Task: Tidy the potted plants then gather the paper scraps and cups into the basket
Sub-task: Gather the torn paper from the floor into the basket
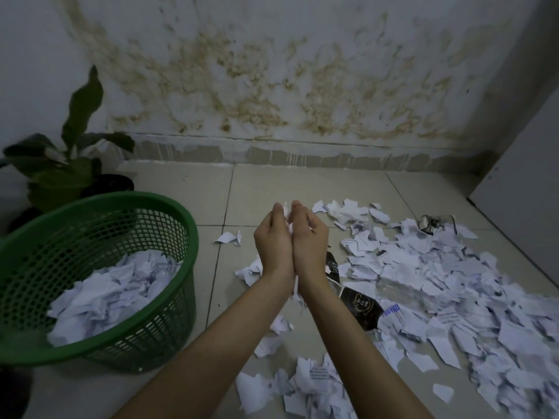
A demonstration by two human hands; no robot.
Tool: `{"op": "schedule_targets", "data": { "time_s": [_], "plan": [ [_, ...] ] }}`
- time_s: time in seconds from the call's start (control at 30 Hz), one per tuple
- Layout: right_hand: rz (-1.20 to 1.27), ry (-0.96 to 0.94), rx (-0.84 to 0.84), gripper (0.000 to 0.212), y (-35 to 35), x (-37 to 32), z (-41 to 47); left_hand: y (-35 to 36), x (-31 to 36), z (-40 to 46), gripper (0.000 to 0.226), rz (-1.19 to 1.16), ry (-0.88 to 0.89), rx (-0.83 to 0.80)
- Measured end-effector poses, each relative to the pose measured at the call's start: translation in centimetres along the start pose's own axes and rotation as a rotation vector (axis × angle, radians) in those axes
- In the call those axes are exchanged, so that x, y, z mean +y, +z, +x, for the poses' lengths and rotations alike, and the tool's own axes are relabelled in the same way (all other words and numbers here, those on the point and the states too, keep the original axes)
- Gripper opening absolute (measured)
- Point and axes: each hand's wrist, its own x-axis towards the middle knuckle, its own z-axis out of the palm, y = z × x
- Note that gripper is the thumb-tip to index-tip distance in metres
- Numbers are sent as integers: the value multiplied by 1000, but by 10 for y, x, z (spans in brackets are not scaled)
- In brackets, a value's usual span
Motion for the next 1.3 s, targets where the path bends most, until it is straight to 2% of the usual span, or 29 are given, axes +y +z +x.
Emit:
{"op": "schedule_targets", "data": {
  "time_s": [0.27,0.5,0.7,0.77,0.83,0.97,1.13,1.3],
  "plan": [
    [0,-195,-215,47,66,-50,7,-25,76,25,42,-86,231,152],
    [128,-188,-455,46,144,-61,-15,-87,123,50,39,-89,371,352],
    [147,-156,-677,16,185,-40,-32,-141,129,69,33,-23,438,421],
    [110,-97,-771,12,192,-33,-33,-158,125,75,31,77,439,406],
    [38,-15,-846,17,195,-28,-31,-173,119,81,26,252,425,387],
    [-115,160,-858,26,192,-21,-25,-197,111,89,23,651,329,328],
    [-209,207,-823,33,187,-24,-20,-211,119,95,56,1026,146,309],
    [-317,280,-888,33,178,-28,-20,-220,113,103,64,1379,-87,94]
  ]
}}
